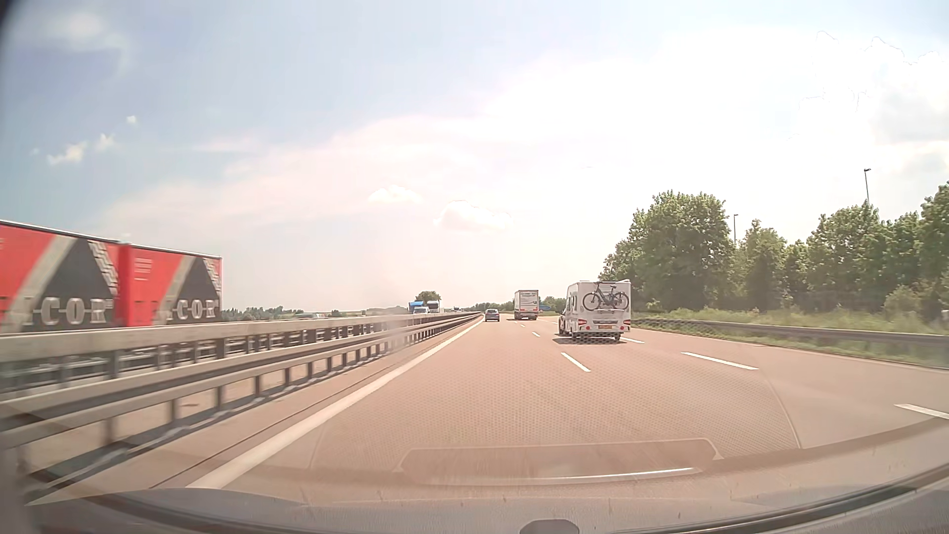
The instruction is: Follow the waypoints while adhering to traffic rules and regulations
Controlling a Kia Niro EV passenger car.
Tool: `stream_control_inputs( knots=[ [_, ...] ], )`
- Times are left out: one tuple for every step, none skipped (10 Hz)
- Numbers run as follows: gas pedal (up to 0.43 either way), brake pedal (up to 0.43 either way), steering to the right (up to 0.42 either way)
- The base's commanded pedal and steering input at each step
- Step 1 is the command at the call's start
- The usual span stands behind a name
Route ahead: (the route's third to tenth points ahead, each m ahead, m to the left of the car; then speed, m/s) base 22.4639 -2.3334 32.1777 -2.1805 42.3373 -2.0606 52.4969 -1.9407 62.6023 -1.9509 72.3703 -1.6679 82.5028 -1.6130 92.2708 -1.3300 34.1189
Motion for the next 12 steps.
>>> stream_control_inputs(
  knots=[
    [0.287, 0.000, -0.006],
    [0.287, 0.000, -0.006],
    [0.287, 0.000, -0.006],
    [0.287, 0.000, -0.006],
    [0.287, 0.000, -0.005],
    [0.287, 0.000, -0.005],
    [0.287, 0.000, -0.005],
    [0.287, 0.000, -0.005],
    [0.287, 0.000, -0.005],
    [0.287, 0.000, -0.005],
    [0.287, 0.000, -0.005],
    [0.287, 0.000, -0.004]
  ],
)
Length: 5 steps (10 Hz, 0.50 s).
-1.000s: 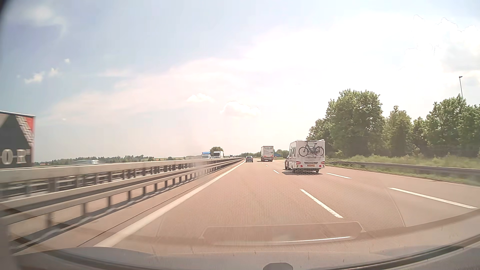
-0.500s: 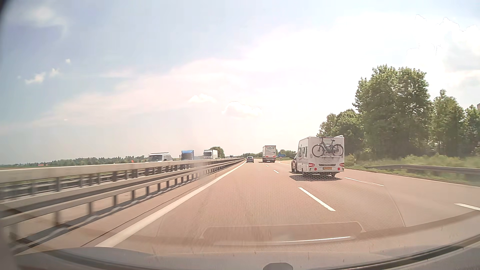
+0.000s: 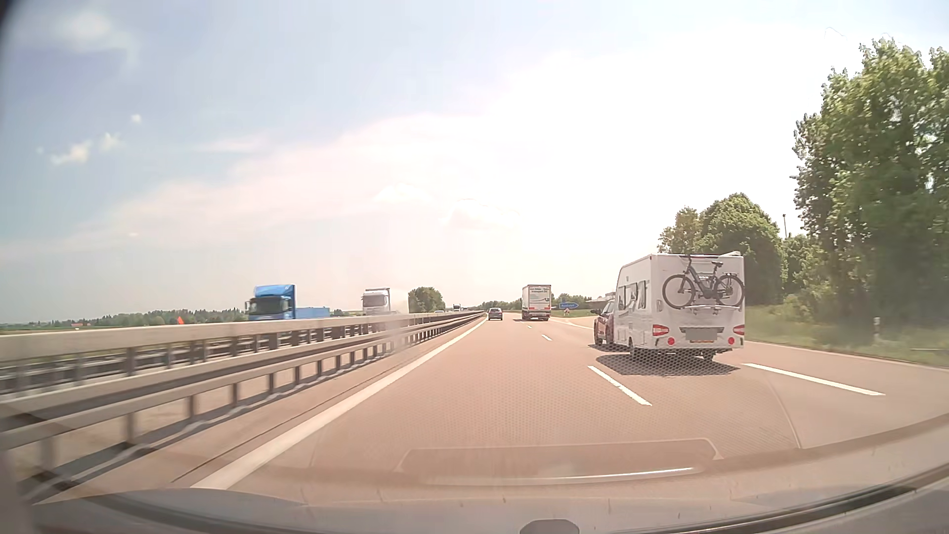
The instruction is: Follow the waypoints while adhering to traffic rules and regulations
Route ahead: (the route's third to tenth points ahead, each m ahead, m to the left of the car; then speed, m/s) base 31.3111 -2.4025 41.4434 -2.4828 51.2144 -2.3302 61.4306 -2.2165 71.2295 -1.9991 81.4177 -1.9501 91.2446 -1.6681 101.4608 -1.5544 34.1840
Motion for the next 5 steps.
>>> stream_control_inputs(
  knots=[
    [0.287, 0.000, -0.004],
    [0.287, 0.000, -0.004],
    [0.287, 0.000, -0.004],
    [0.287, 0.000, -0.004],
    [0.287, 0.000, -0.004]
  ],
)
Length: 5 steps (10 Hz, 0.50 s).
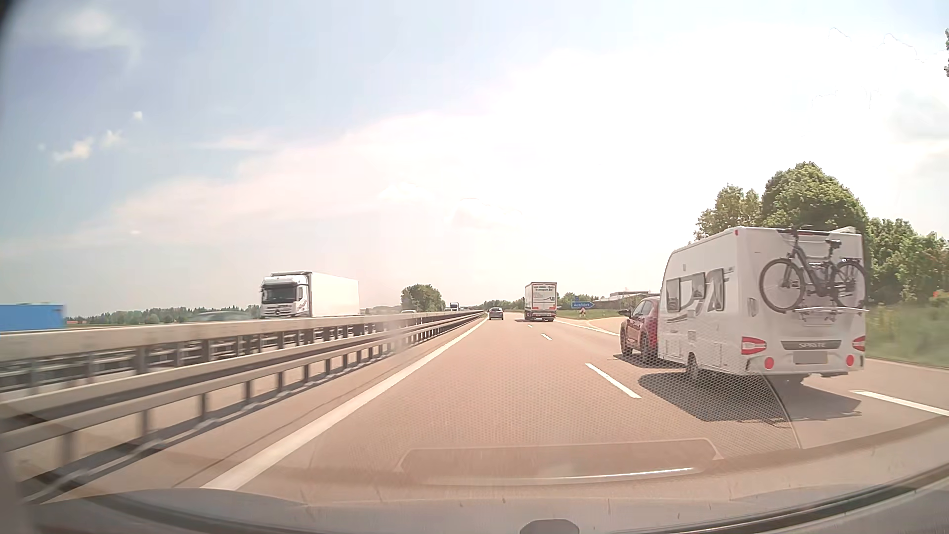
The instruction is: Follow the waypoints while adhering to traffic rules and regulations
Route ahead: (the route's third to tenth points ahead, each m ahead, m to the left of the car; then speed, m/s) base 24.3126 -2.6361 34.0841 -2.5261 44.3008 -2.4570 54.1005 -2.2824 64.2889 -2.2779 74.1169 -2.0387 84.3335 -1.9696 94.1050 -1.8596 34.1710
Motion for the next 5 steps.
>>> stream_control_inputs(
  knots=[
    [0.287, 0.000, -0.004],
    [0.287, 0.000, -0.004],
    [0.287, 0.000, -0.003],
    [0.287, 0.000, -0.003],
    [0.287, 0.000, -0.003]
  ],
)
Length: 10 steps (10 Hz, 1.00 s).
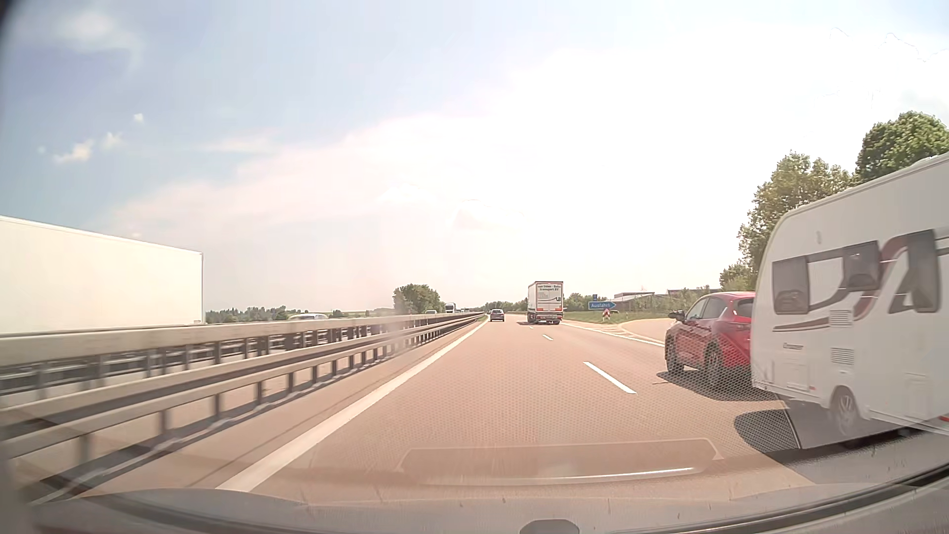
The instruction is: Follow the waypoints while adhering to traffic rules and regulations
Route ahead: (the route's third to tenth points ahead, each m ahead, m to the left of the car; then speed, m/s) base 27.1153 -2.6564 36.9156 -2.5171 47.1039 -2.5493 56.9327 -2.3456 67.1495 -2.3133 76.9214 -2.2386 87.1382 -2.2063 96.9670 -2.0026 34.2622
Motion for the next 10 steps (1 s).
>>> stream_control_inputs(
  knots=[
    [0.287, 0.000, -0.003],
    [0.287, 0.000, -0.003],
    [0.287, 0.000, -0.003],
    [0.287, 0.000, -0.003],
    [0.287, 0.000, -0.003],
    [0.287, 0.000, -0.003],
    [0.287, 0.000, -0.003],
    [0.287, 0.000, -0.003],
    [0.287, 0.000, -0.003],
    [0.287, 0.000, -0.003]
  ],
)
